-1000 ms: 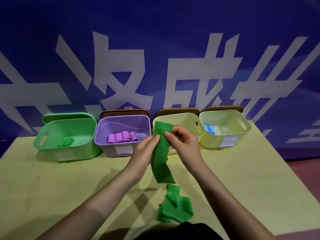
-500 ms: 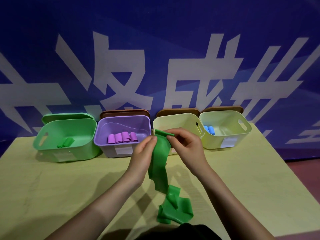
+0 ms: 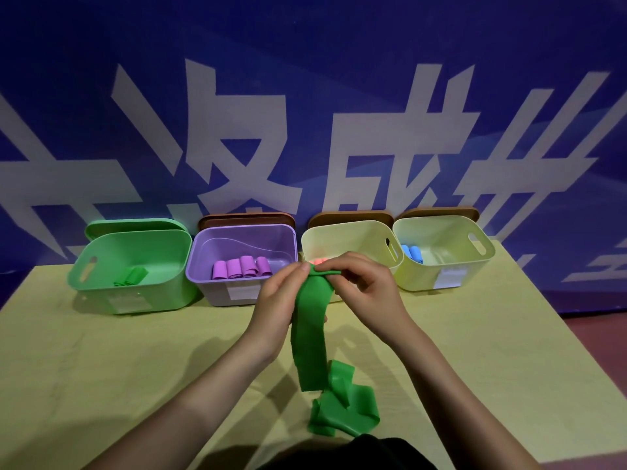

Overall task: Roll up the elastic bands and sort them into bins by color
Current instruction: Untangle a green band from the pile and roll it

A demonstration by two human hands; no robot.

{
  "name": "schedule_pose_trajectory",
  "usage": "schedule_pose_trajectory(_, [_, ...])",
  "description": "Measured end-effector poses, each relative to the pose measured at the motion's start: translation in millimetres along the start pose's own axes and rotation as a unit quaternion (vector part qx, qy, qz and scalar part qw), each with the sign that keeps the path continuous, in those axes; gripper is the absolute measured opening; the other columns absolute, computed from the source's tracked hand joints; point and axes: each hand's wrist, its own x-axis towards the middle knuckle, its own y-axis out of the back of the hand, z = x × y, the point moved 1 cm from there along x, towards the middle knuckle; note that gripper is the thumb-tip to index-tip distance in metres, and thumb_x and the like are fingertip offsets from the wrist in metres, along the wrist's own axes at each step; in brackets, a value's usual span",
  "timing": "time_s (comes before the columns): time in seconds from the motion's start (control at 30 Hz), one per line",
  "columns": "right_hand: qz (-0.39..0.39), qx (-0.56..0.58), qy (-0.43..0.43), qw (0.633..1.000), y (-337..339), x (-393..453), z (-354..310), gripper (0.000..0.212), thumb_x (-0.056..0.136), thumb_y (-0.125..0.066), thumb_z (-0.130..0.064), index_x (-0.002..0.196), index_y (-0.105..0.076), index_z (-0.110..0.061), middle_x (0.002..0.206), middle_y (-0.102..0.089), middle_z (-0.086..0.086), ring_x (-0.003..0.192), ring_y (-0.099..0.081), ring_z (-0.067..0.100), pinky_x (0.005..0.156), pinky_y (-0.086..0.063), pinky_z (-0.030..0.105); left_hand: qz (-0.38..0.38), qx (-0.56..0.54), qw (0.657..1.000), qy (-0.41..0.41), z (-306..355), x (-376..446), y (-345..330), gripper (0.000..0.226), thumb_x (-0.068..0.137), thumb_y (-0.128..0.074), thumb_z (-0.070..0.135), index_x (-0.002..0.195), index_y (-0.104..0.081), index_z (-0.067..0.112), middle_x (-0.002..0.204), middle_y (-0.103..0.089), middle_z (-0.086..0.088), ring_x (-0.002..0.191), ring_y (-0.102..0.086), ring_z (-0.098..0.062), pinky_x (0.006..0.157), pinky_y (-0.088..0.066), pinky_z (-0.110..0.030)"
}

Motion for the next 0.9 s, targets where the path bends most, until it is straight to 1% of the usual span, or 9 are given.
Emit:
schedule_pose_trajectory(0.1, [-0.026,0.072,-0.050,0.996,-3.4,-1.8,-4.2,0.021,0.087,-0.057,-0.021,0.102,-0.072,-0.018,0.094,-0.069,0.001,0.079,-0.062,0.013,0.070,-0.050,0.028,0.029,0.018,0.999,-0.015,0.8,-2.4,1.9,0.019,0.097,-0.048,0.017,0.089,-0.065,0.018,0.063,-0.067,-0.001,0.050,-0.061,-0.018,0.044,-0.052,-0.028])
schedule_pose_trajectory(0.17, [-0.021,0.133,-0.092,0.987,-7.6,-2.1,-6.5,0.021,0.088,-0.058,-0.020,0.106,-0.069,-0.015,0.085,-0.068,-0.004,0.072,-0.059,0.008,0.068,-0.048,0.021,0.040,0.054,0.997,-0.047,-0.7,-2.2,5.1,0.022,0.098,-0.047,0.016,0.085,-0.064,0.022,0.064,-0.068,0.003,0.054,-0.062,-0.017,0.047,-0.054,-0.032])
schedule_pose_trajectory(0.23, [-0.007,0.155,-0.132,0.979,-13.1,-1.1,-4.4,0.023,0.089,-0.061,-0.015,0.110,-0.067,-0.013,0.076,-0.063,-0.004,0.068,-0.058,0.008,0.066,-0.048,0.019,0.042,0.092,0.991,-0.087,-3.8,-1.6,9.5,0.025,0.098,-0.047,0.015,0.083,-0.065,0.022,0.068,-0.068,0.005,0.063,-0.062,-0.016,0.058,-0.055,-0.040])
schedule_pose_trajectory(0.3, [-0.015,0.145,-0.158,0.977,-19.6,-0.8,-1.4,0.020,0.086,-0.067,-0.016,0.106,-0.070,-0.016,0.086,-0.067,0.003,0.076,-0.061,0.011,0.068,-0.050,0.024,0.035,0.136,0.983,-0.119,-8.6,-1.1,14.3,0.023,0.098,-0.049,0.017,0.084,-0.067,0.018,0.075,-0.066,-0.005,0.072,-0.058,-0.018,0.069,-0.050,-0.038])
schedule_pose_trajectory(0.43, [0.014,0.119,-0.161,0.980,-27.7,-4.4,0.7,0.008,0.076,-0.069,-0.027,0.084,-0.073,-0.028,0.086,-0.071,-0.002,0.080,-0.061,0.019,0.076,-0.052,0.044,0.036,0.165,0.976,-0.136,-15.6,-4.3,22.2,0.024,0.096,-0.052,0.025,0.090,-0.064,0.005,0.082,-0.061,-0.023,0.073,-0.054,-0.017,0.067,-0.042,-0.032])
schedule_pose_trajectory(0.53, [0.021,0.120,-0.164,0.979,-32.8,-7.5,-2.6,0.006,0.078,-0.069,-0.022,0.080,-0.072,-0.028,0.078,-0.068,-0.006,0.076,-0.058,0.014,0.072,-0.049,0.038,0.035,0.151,0.980,-0.127,-18.4,-10.6,25.4,0.030,0.090,-0.055,0.030,0.089,-0.064,0.001,0.078,-0.059,-0.019,0.073,-0.050,-0.016,0.065,-0.040,-0.028])
schedule_pose_trajectory(0.6, [0.013,0.120,-0.165,0.979,-36.3,-9.9,-5.2,0.011,0.082,-0.070,-0.013,0.081,-0.072,-0.024,0.074,-0.066,-0.008,0.072,-0.056,0.011,0.070,-0.046,0.031,0.040,0.144,0.982,-0.116,-19.4,-14.7,27.8,0.016,0.094,-0.057,0.018,0.089,-0.065,0.005,0.079,-0.060,-0.013,0.075,-0.052,-0.016,0.064,-0.041,-0.027])
schedule_pose_trajectory(0.77, [-0.025,0.133,-0.170,0.976,-42.9,-9.6,-13.4,0.017,0.094,-0.056,-0.007,0.092,-0.072,-0.003,0.060,-0.060,-0.014,0.056,-0.049,0.000,0.059,-0.042,0.015,0.074,0.150,0.979,-0.113,-15.4,-22.4,38.7,0.020,0.097,-0.050,0.015,0.089,-0.067,0.009,0.080,-0.069,-0.014,0.076,-0.062,-0.032,0.070,-0.050,-0.045])
schedule_pose_trajectory(0.9, [-0.044,0.148,-0.178,0.972,-54.6,-4.6,-18.5,0.013,0.092,-0.059,-0.003,0.094,-0.072,0.001,0.078,-0.067,0.005,0.058,-0.051,0.002,0.058,-0.044,0.021,0.102,0.141,0.979,-0.101,-12.4,-26.2,50.1,0.024,0.099,-0.047,0.016,0.089,-0.068,0.013,0.082,-0.070,-0.011,0.077,-0.065,-0.024,0.073,-0.052,-0.040])
